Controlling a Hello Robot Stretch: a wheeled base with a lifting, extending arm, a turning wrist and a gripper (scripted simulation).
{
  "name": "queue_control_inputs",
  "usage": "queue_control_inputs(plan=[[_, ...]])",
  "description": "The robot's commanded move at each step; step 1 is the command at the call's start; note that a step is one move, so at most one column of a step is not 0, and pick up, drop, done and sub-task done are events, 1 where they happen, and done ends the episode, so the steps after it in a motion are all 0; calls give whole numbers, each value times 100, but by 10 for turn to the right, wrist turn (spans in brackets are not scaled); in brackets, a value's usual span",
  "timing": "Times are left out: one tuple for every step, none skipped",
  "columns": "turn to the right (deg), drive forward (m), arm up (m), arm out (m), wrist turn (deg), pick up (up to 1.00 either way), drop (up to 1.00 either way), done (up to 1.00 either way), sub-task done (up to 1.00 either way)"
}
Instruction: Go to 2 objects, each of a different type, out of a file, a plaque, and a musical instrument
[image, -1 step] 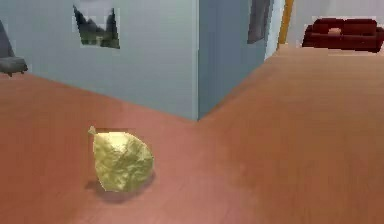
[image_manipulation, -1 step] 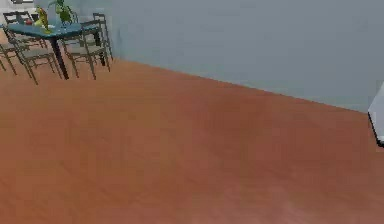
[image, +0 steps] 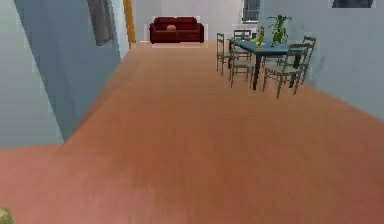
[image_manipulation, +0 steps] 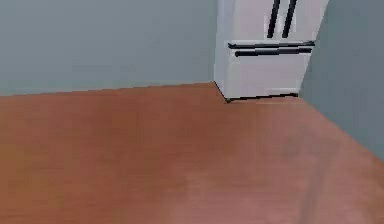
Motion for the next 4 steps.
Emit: queue_control_inputs(plan=[[0,100,0,0,0,0,0,0,0],[0,100,0,0,0,0,0,0,0],[0,100,0,0,0,0,0,0,0],[30,0,0,0,0,0,0,0,0]])
